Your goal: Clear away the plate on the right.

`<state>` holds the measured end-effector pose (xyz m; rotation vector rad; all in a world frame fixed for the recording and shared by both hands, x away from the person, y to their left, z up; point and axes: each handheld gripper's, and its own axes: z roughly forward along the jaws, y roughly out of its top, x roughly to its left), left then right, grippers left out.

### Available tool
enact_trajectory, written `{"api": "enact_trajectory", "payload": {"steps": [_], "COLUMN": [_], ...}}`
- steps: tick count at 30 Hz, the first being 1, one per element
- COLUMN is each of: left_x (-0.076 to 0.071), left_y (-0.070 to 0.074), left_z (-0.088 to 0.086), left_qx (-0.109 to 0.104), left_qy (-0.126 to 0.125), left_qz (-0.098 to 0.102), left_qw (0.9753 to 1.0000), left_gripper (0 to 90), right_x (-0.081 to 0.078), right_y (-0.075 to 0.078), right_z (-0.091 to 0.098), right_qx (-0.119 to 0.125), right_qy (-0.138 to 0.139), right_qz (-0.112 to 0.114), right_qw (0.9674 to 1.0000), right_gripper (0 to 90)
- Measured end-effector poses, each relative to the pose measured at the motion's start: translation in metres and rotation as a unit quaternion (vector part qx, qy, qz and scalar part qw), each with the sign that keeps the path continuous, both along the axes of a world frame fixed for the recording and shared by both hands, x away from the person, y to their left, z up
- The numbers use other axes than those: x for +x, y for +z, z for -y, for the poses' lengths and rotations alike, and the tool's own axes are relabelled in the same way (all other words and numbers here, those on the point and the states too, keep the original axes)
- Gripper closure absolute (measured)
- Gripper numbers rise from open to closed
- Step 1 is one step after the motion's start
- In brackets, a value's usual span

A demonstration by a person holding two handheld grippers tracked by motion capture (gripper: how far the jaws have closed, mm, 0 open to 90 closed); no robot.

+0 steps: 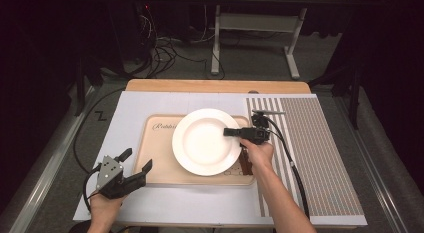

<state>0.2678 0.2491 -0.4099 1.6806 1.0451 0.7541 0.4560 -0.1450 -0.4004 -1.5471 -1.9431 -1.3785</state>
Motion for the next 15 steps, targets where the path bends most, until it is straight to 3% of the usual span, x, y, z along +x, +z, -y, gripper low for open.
{"api": "enact_trajectory", "payload": {"steps": [15], "left_x": [0.0], "left_y": [0.0], "left_z": [0.0], "left_qx": [-0.001], "left_qy": [-0.002], "left_qz": [-0.001], "left_qw": [1.0], "left_gripper": [24.6], "right_x": [0.007], "right_y": [-0.016], "right_z": [-0.026], "right_qx": [-0.009], "right_qy": [-0.001], "right_qz": [-0.015], "right_qw": [0.9998], "right_gripper": [83.1]}}
